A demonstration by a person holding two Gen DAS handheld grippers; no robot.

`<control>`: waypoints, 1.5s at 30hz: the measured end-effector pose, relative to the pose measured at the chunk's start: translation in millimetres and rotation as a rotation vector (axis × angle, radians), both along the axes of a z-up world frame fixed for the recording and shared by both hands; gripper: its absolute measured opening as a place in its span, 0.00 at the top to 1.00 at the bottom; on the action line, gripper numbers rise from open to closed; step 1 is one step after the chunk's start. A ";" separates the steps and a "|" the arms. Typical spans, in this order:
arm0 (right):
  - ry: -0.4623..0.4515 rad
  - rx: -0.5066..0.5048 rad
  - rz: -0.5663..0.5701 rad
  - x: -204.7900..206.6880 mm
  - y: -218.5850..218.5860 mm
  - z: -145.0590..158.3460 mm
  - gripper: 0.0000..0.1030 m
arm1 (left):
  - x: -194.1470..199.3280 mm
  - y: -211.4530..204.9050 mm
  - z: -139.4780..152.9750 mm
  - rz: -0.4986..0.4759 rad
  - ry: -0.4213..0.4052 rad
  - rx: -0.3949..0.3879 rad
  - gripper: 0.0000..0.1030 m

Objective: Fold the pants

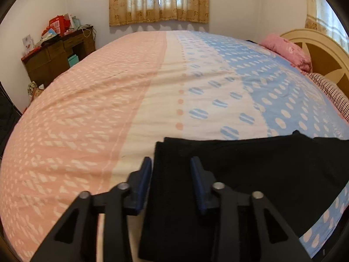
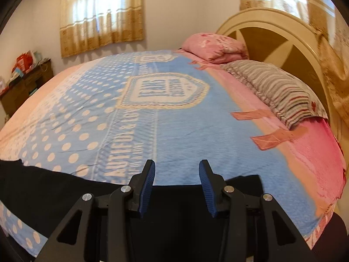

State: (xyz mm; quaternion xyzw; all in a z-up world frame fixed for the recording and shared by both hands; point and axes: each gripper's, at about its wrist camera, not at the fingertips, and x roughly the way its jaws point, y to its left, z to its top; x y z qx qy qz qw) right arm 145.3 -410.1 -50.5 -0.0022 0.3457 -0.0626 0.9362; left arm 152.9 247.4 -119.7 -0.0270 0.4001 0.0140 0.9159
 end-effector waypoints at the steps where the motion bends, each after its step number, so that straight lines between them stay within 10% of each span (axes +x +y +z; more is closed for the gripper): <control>1: 0.002 -0.002 0.007 0.6 2.8 -0.4 0.57 | 1.6 -2.7 0.6 0.003 -0.001 0.013 0.69; 31: 0.044 0.021 0.097 0.4 40.7 -20.8 0.57 | 1.5 2.9 1.8 0.038 0.004 -0.059 0.68; 45: 0.049 0.012 0.105 -2.9 50.3 -21.5 0.57 | -5.4 6.5 15.5 0.048 -0.054 -0.018 0.93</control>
